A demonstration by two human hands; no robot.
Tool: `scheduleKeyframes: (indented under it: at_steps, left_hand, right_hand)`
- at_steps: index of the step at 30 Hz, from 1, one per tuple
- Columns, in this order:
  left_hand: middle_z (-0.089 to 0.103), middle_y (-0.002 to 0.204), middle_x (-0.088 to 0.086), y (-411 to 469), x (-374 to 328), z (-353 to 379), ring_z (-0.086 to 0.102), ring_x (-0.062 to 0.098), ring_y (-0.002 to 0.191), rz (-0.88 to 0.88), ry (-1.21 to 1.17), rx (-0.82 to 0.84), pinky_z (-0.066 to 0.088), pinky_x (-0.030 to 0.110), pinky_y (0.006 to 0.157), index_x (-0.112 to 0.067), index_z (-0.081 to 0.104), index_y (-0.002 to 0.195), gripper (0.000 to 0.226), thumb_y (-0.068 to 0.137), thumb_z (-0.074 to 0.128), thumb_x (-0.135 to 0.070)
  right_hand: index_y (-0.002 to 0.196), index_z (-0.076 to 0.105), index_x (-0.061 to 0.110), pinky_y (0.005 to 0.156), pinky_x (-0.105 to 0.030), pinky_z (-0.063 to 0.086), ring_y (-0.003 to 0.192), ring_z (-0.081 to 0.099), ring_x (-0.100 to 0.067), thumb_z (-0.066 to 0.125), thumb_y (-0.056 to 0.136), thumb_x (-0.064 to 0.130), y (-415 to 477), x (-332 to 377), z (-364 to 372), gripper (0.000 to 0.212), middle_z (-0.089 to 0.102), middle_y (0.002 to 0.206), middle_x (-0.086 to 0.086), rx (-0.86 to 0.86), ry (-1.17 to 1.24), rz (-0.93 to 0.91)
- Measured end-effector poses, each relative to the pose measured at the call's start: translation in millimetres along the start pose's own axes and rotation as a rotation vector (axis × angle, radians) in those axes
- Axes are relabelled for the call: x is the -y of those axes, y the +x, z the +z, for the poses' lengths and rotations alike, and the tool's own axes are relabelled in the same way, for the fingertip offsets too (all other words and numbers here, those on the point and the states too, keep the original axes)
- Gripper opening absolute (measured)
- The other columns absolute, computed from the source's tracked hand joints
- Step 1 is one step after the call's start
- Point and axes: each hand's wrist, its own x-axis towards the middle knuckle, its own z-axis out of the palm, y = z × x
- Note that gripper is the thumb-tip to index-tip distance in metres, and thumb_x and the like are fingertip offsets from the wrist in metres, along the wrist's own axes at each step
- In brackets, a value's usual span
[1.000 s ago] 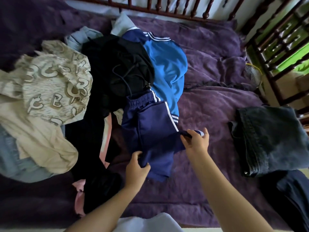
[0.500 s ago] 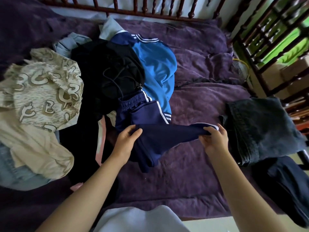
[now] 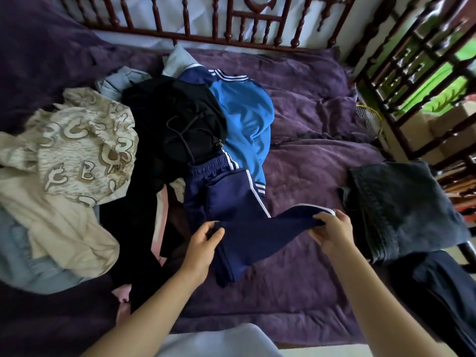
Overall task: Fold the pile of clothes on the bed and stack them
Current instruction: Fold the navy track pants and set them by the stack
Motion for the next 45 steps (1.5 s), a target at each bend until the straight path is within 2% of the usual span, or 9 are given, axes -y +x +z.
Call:
scheduleKeyframes:
  at_steps: [5, 10, 15, 20, 23, 27, 31, 35, 45]
  left_hand:
    - [0.062, 0.095, 0.009, 43, -26, -11, 0.055, 0.028, 0.1, 0.067, -0.039, -0.121, 0.044, 0.04, 0.094, -0.015, 0.062, 0.088, 0.009, 0.091, 0.057, -0.009]
    - [0.049, 0.134, 0.005, 109, -78, -29, 0.049, 0.019, 0.12, 0.096, -0.103, -0.377, 0.04, 0.019, 0.091, -0.015, 0.04, 0.139, 0.047, 0.095, 0.052, -0.027]
    - [0.03, 0.151, 0.011, 104, -25, -44, 0.033, 0.017, 0.136, 0.019, 0.005, -0.464, 0.027, 0.027, 0.11, -0.01, 0.016, 0.149, 0.069, 0.094, 0.055, -0.024]
    - [0.03, 0.148, 0.017, 84, 50, -6, 0.032, 0.033, 0.134, -0.202, 0.618, -0.266, 0.031, 0.042, 0.107, -0.011, 0.022, 0.147, 0.103, 0.069, 0.073, -0.054]
    - [0.03, 0.146, 0.014, 77, 62, 28, 0.035, 0.034, 0.13, -0.191, 0.977, -0.238, 0.037, 0.043, 0.098, -0.013, 0.02, 0.147, 0.101, 0.071, 0.068, -0.059]
    - [0.029, 0.141, 0.019, 92, 64, 42, 0.037, 0.039, 0.125, -0.294, 0.944, -0.285, 0.039, 0.045, 0.094, -0.014, 0.014, 0.148, 0.088, 0.081, 0.069, -0.033]
    - [0.051, 0.126, 0.02, 110, 66, 6, 0.05, 0.038, 0.118, -0.246, 0.589, -0.309, 0.039, 0.036, 0.096, -0.006, 0.041, 0.137, 0.061, 0.08, 0.051, 0.013]
    - [0.062, 0.089, 0.004, 104, 50, -38, 0.056, 0.028, 0.094, -0.373, 0.225, -0.174, 0.045, 0.033, 0.076, -0.006, 0.053, 0.118, 0.052, 0.08, 0.038, 0.026]
    - [0.065, 0.078, 0.015, 62, 72, -20, 0.058, 0.029, 0.079, -0.817, 0.081, 0.148, 0.043, 0.03, 0.068, -0.003, 0.063, 0.09, 0.044, 0.052, 0.045, 0.012]
  right_hand:
    - [0.132, 0.035, 0.019, 0.045, -0.028, 0.052, 0.059, 0.053, -0.02, 0.053, 0.089, 0.001, 19, 17, 57, 0.05, 0.053, 0.089, -0.016, 0.107, -0.104, -0.091]
    - [0.149, 0.003, 0.034, 0.076, -0.029, 0.042, 0.097, 0.049, -0.016, 0.051, 0.095, 0.026, 32, 33, 126, 0.072, 0.049, 0.116, -0.001, 0.516, -0.276, -0.121]
    - [0.147, 0.02, 0.01, 0.091, -0.032, 0.039, 0.117, 0.047, -0.025, 0.058, 0.087, 0.017, 81, -42, 112, 0.071, 0.043, 0.133, -0.005, 0.259, -0.683, -0.076]
    - [0.146, 0.023, 0.017, 0.102, -0.041, 0.038, 0.125, 0.04, -0.039, 0.06, 0.087, 0.026, 98, -112, 87, 0.07, 0.033, 0.14, -0.021, 0.148, -0.95, 0.066]
    - [0.149, 0.014, 0.018, 0.099, -0.04, 0.037, 0.125, 0.04, -0.038, 0.06, 0.088, 0.023, 103, -125, 89, 0.076, 0.026, 0.143, -0.021, 0.079, -0.891, 0.007]
    - [0.141, 0.033, 0.009, 0.09, -0.038, 0.044, 0.111, 0.05, -0.034, 0.061, 0.087, 0.02, 130, -116, 90, 0.061, 0.037, 0.139, -0.019, 0.023, -0.745, 0.065]
    - [0.074, 0.052, 0.006, 0.041, -0.02, 0.038, 0.06, 0.045, -0.02, 0.067, 0.08, 0.007, 147, -107, 80, 0.016, 0.054, 0.078, -0.012, 0.094, -0.716, 0.062]
    - [0.061, 0.047, 0.009, 0.034, -0.018, 0.03, 0.042, 0.036, -0.012, 0.066, 0.073, -0.009, 143, -104, 55, 0.029, 0.043, 0.057, -0.004, 0.042, -0.409, 0.143]
    - [0.071, 0.044, 0.012, 0.041, -0.018, 0.028, 0.053, 0.038, -0.018, 0.054, 0.072, -0.013, 112, -101, -67, 0.028, 0.044, 0.063, -0.007, 0.03, -0.421, 0.37]
